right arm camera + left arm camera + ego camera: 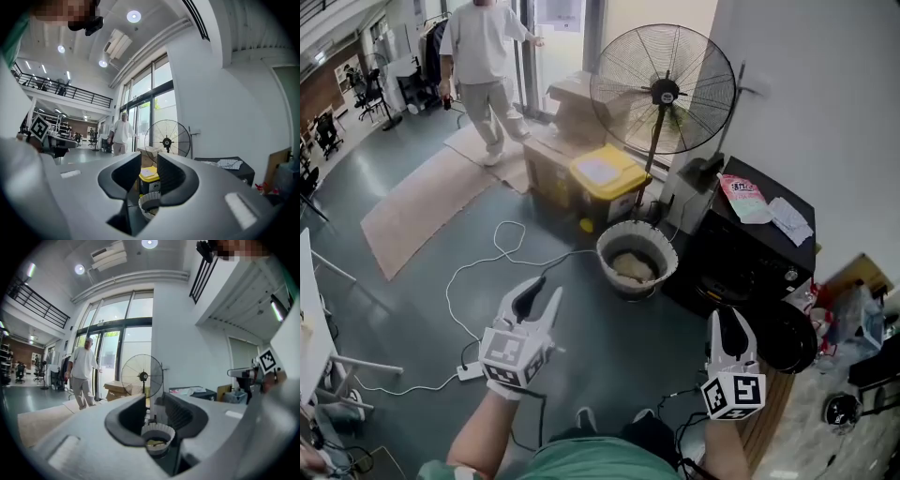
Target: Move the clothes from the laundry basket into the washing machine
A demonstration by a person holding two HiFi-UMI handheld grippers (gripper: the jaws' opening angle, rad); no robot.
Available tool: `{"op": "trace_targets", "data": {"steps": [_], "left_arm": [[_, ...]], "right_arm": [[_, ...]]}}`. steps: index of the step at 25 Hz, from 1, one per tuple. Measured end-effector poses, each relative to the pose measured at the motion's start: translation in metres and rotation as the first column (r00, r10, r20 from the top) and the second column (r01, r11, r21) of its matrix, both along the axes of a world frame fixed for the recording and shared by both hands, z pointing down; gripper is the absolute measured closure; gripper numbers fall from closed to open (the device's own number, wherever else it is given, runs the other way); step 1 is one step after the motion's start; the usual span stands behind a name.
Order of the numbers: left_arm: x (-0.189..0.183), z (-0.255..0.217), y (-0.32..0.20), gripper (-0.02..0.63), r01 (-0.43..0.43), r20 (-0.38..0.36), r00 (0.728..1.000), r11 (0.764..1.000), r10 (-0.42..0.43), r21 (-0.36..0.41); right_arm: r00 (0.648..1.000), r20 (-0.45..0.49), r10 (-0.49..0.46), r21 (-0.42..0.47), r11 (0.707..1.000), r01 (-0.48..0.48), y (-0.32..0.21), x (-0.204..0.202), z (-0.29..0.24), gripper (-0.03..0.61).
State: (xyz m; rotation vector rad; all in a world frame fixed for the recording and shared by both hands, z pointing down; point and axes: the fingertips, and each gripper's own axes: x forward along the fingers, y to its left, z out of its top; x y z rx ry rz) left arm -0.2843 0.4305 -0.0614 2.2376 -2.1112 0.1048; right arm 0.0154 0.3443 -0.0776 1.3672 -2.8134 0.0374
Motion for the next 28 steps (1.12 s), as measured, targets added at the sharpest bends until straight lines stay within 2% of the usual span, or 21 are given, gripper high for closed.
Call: {"op": "trace_targets", "data": {"steps": [3, 12, 17, 28], "left_arm": [[-0.009, 0.0, -0.002, 0.489, 0.01, -0.001, 1.0, 1.0, -0.01, 0.004], [-0.006, 0.012, -0.052, 0.47, 0.009, 0.012, 1.0, 1.0, -0.009, -0.013], [-0.012, 0.013, -0.099, 0.454, 0.043, 0.028, 0.999, 0.998, -0.042, -0.049], [-0.01, 0.016, -0.202, 0.454, 0.149, 0.028, 0.989, 0.986, -0.147, -0.069]], "right_arm": [[1.0, -0.006, 0.001, -0.011, 1.0, -0.001, -0.005, -0.003, 0.002, 0.456], [0.999, 0.017, -0.033, -0.058, 0.998, 0.034, -0.07, -0.015, 0.028, 0.456], [0.996, 0.043, -0.081, -0.071, 0.994, 0.084, -0.127, -0.03, 0.033, 0.456], [0.985, 0.063, -0.162, -0.103, 0.98, 0.168, -0.252, -0.042, 0.053, 0.456]]}}
